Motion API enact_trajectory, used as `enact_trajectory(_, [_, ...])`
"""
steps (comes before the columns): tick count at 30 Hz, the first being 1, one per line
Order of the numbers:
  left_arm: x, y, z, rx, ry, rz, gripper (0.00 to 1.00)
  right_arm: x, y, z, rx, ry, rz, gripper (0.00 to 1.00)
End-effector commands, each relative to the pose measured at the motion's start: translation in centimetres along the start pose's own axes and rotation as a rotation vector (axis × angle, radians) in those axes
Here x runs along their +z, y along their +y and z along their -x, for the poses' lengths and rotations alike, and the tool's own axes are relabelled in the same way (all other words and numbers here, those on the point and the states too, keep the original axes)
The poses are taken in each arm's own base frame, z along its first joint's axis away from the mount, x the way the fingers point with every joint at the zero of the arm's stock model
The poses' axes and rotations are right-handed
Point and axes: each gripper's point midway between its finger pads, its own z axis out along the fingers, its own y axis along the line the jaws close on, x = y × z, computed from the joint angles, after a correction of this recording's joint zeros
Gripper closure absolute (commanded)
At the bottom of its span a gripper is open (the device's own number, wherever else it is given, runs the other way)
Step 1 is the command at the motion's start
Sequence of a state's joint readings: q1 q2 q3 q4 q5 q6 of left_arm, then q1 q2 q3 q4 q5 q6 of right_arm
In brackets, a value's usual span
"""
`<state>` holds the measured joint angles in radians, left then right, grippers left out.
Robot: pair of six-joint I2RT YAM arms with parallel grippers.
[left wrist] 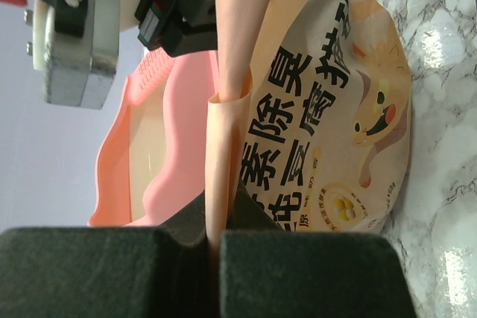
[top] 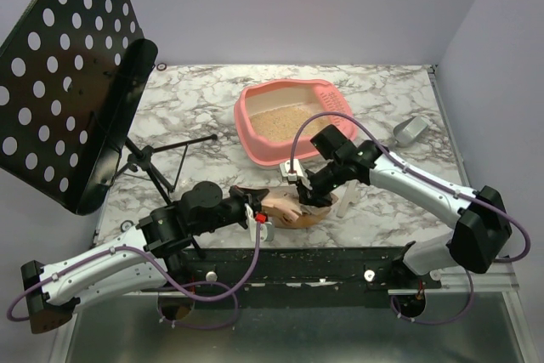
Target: Fill the litter box with clean litter
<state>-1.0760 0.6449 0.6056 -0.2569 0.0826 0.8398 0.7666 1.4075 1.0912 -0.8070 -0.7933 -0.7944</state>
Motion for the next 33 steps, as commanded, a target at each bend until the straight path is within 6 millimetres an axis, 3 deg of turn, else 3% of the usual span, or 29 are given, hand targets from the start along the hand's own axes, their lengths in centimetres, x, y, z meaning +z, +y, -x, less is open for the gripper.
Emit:
enact_trajectory(1, [-0.3, 2.1, 2.4, 0.006, -0.097, 0.080, 1.00, 0.7, -2.3, -1.4, 0.058, 0.067, -0.093, 0.90])
enact_trajectory(4, [-0.2, 2.0, 2.3, 0.005, -0.093, 0.078, 1.00, 0.6, -3.4, -0.9, 0.062, 0.067, -0.131, 0.82])
enact_trajectory(7, [-0.2, 2.0, 2.2, 0.005, -0.091, 0.077, 1.00, 0.5, -4.4, -0.7, 0.065, 0.071, -0.168, 0.68])
enact_trajectory(8, [-0.2, 2.0, 2.2, 0.005, -0.091, 0.077, 1.00, 0.4, -4.6, -0.6, 0.064, 0.070, -0.176, 0.59])
enact_trajectory(9, [-0.2, 1.9, 2.2, 0.005, -0.090, 0.074, 1.00, 0.3, -4.9, -0.5, 0.064, 0.071, -0.195, 0.47])
enact_trajectory(11, [-0.2, 1.9, 2.1, 0.004, -0.089, 0.075, 1.00, -0.3, -5.6, -0.4, 0.060, 0.085, -0.247, 0.00])
enact_trajectory(17, [-0.3, 2.2, 2.2, 0.008, -0.087, 0.089, 1.00, -3.9, -7.9, 0.7, 0.052, 0.116, -0.464, 0.00])
enact_trajectory(22, [-1.1, 3.4, 2.2, 0.020, -0.081, 0.153, 1.00, -7.3, -9.6, -1.0, 0.105, 0.220, -0.679, 0.00])
enact_trajectory(25, [-1.5, 3.8, 1.9, 0.034, -0.068, 0.179, 1.00, -9.9, -10.2, -0.8, 0.127, 0.197, -0.818, 0.00])
enact_trajectory(30, [-1.0, 3.3, 1.8, 0.033, -0.067, 0.153, 1.00, -16.0, -11.5, 3.2, 0.162, -0.016, -1.124, 0.00])
enact_trajectory(33, [-0.6, 2.8, 1.9, 0.027, -0.075, 0.126, 1.00, -21.3, -12.8, 3.4, 0.311, -0.117, -1.403, 0.00])
